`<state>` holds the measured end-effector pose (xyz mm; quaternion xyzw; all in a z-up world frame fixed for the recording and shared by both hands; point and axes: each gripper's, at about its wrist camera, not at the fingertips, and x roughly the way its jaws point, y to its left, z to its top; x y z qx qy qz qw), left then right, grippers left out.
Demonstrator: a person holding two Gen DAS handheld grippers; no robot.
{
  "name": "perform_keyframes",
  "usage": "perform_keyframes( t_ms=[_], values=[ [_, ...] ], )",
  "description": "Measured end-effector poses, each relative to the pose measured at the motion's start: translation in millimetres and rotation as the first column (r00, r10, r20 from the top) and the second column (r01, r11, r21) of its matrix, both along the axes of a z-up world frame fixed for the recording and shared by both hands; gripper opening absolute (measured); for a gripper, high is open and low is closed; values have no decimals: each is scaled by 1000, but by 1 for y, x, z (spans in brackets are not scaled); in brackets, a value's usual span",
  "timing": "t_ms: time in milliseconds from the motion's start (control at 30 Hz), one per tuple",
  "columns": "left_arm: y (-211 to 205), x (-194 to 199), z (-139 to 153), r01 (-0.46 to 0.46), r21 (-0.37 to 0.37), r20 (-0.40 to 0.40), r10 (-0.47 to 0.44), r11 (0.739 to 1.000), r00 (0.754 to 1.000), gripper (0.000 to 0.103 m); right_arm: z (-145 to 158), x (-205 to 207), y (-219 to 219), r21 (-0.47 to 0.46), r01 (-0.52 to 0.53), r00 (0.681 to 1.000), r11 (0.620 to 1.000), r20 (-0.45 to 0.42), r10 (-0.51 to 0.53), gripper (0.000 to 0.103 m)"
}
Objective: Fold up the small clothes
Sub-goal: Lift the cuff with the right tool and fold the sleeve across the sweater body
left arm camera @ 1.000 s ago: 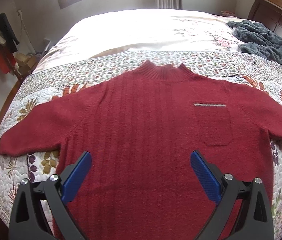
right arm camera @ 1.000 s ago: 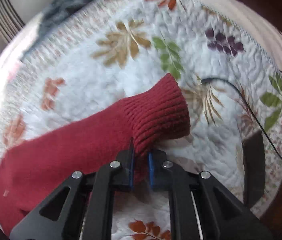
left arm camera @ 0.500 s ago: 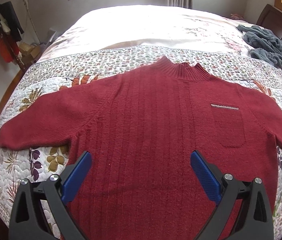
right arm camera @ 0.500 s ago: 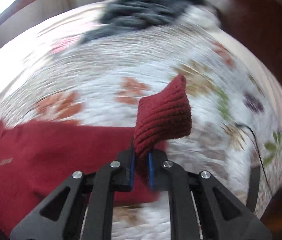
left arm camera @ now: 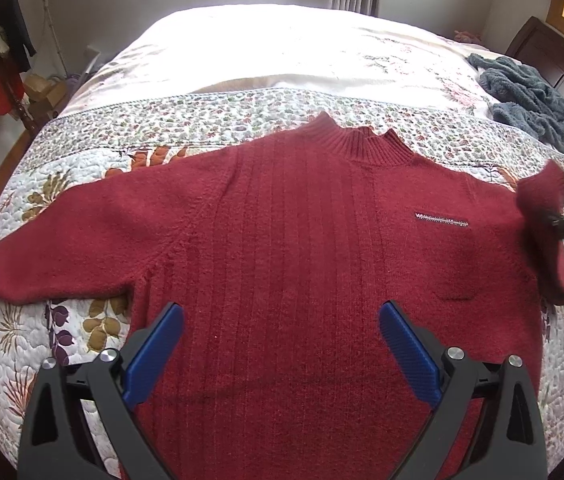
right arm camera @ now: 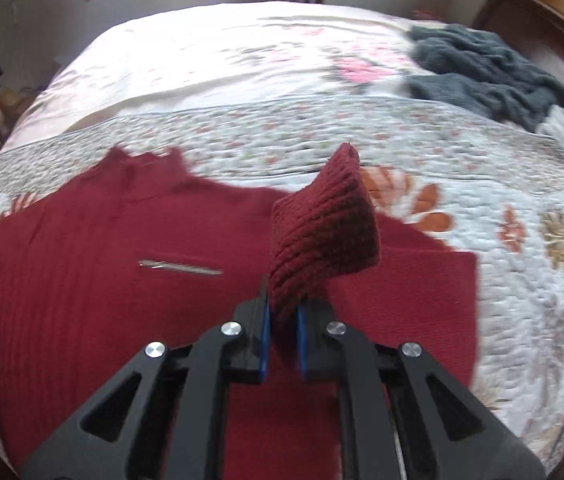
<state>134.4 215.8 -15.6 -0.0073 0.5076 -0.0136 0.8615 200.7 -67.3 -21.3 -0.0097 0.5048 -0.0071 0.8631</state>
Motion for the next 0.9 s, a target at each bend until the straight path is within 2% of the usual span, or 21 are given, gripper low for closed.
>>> perform_keyframes(
  t_ms=[200,333,433,533,600,700,800,867,900],
  values=[
    [8,2,2,3,-23,-6,-3,1000,1000,98,-25,2,45,45,-79,996,996,-42,81,9],
    [11,3,1,3,-46,-17,-3,999,1000,98,-41,4,53,76,-93,991,993,-89,99,12],
    [10,5,0,5,-67,-32,-8,998,999,97,-51,-1,52,159,-121,982,980,-127,141,19],
    [8,7,-2,12,-89,-44,-16,996,999,94,-48,-14,45,316,-153,972,936,-124,200,32],
    [5,9,-3,15,-104,-52,-21,994,998,94,-40,-27,36,385,-167,970,908,-100,221,32],
    [-8,14,-5,37,-147,-75,-48,988,996,93,-28,-48,13,391,-132,982,911,-75,174,32],
    [-25,21,-11,58,-215,-115,-84,975,990,88,-26,-68,-18,416,-42,993,908,-86,86,32],
    [-41,31,-19,63,-301,-170,-119,951,978,81,-27,-80,-35,429,1,995,903,-88,41,32],
    [-51,38,-26,63,-346,-202,-140,936,969,81,-27,-89,-43,437,20,996,899,-87,21,32]
  ],
)
